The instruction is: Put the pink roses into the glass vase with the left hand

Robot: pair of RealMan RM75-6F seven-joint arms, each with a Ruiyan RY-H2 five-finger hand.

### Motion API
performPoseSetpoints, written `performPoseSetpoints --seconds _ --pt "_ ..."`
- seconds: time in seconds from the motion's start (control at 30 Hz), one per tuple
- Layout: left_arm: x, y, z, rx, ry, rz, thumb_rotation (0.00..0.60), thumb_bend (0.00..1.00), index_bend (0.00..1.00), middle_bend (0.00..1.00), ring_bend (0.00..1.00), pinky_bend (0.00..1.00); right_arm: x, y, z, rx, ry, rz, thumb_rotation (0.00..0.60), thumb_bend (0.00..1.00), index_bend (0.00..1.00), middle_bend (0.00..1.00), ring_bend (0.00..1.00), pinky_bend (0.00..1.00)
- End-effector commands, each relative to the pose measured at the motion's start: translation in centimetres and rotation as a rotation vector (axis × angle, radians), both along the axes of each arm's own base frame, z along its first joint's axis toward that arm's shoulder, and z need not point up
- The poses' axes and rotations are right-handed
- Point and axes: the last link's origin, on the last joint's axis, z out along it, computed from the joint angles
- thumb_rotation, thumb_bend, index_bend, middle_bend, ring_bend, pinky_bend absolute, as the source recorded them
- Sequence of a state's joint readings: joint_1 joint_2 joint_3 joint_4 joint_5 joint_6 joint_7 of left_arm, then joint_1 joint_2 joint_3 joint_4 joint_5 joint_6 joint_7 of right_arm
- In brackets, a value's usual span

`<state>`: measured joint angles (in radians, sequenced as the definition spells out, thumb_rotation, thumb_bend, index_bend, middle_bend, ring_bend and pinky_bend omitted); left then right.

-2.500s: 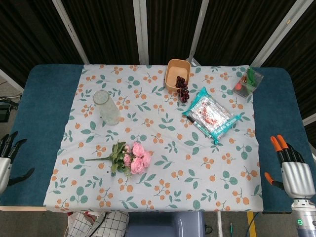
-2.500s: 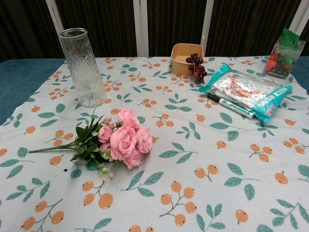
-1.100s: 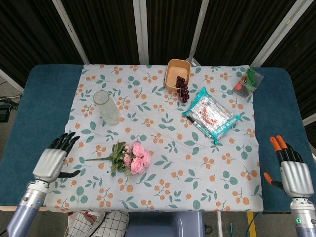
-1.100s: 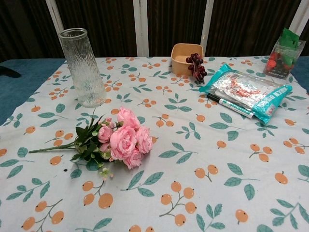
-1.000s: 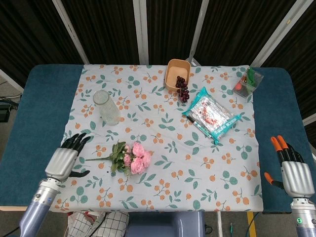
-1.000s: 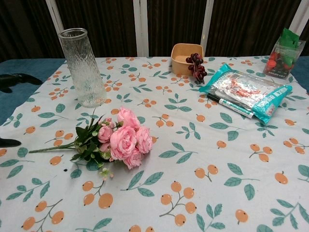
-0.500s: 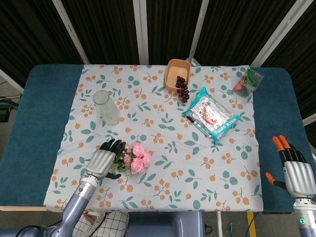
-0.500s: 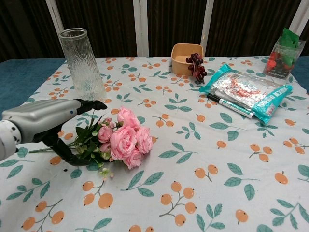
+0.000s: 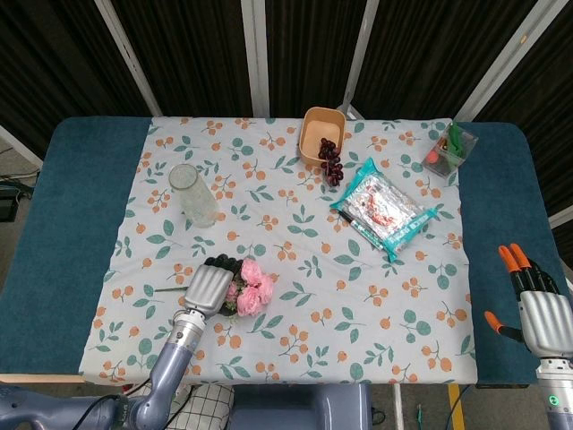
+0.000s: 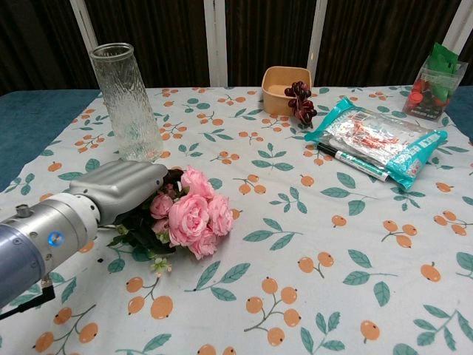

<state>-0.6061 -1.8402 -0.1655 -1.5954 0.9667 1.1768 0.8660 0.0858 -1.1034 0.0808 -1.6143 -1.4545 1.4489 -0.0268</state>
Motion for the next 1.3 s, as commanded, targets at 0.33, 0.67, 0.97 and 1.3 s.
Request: performPoseSetpoints --seconds 0.33,0.67,0.97,1.3 --pt "0.6 1.2 0.5 0.141 0.021 -0.061 0.6 0.48 0.5 0.52 0.4 0.45 0.0 0.0 0.0 -0.005 -0.008 0.007 0.6 0.25 0.0 0.0 0.09 0.18" --pt "5.2 -0.2 5.2 0.052 -0.36 -0.188 0.6 0.47 0.49 0.5 0.4 0.45 -0.1 -0.1 -0.1 -0.003 -0.006 -0.003 0.6 0.25 0.0 0.0 0.09 0.18" --pt "10.9 -0.3 15.6 0.195 -0.508 -0.388 0.6 0.46 0.47 0.49 0.4 0.45 0.0 -0.2 -0.5 0.004 -0.003 -0.003 0.6 0.25 0.0 0.0 0.09 0.18" --pt "12.7 3.3 22.6 0.313 -0.727 -0.409 0.6 0.47 0.5 0.49 0.4 0.45 0.0 -0.5 -1.2 0.015 0.012 -0.009 0.6 0.25 0.0 0.0 0.09 0.18"
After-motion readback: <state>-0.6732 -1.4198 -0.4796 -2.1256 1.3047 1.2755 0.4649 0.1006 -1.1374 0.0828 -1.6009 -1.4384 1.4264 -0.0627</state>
